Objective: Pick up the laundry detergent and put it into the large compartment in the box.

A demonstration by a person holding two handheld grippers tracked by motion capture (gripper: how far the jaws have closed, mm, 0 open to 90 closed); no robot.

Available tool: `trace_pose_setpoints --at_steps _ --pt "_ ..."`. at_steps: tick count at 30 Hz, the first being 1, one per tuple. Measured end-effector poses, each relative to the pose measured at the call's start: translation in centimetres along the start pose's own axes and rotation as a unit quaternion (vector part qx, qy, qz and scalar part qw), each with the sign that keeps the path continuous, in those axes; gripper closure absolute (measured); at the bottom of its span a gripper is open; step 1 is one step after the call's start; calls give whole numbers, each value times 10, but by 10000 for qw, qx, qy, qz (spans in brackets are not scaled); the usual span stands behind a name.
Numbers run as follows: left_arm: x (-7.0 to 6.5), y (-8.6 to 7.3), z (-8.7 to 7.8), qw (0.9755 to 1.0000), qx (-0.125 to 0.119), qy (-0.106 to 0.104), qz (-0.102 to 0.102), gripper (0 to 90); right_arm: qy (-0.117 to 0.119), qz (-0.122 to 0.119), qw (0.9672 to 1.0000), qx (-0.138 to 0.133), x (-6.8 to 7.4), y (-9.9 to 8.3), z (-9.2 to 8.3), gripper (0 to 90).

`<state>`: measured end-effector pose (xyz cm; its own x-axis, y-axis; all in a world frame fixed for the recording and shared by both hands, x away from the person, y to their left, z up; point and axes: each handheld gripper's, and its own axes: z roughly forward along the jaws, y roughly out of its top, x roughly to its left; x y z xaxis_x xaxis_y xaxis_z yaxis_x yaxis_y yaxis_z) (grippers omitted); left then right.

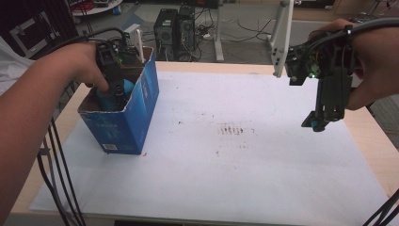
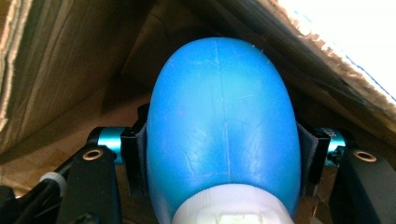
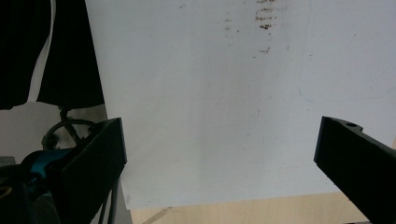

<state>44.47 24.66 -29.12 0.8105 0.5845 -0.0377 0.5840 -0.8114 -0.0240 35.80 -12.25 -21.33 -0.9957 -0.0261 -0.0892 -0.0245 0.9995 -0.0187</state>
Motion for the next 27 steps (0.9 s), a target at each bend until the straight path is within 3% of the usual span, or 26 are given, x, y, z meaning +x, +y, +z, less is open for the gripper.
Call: trace_pose_setpoints --at_steps 6,11,18,27 --pt "1 -2 1 9999 118 -11 -40 320 12 40 10000 1 -1 -1 -1 13" --pt "0 -4 -4 10000 38 -60 23 317 6 40 10000 1 -1 -1 -3 13" --pt "-4 -5 -12 9998 142 2 159 300 -12 29 10000 26 0 0 -5 13" --pt "-7 -9 -32 10000 40 79 31 247 -26 25 10000 60 0 -1 -7 13"
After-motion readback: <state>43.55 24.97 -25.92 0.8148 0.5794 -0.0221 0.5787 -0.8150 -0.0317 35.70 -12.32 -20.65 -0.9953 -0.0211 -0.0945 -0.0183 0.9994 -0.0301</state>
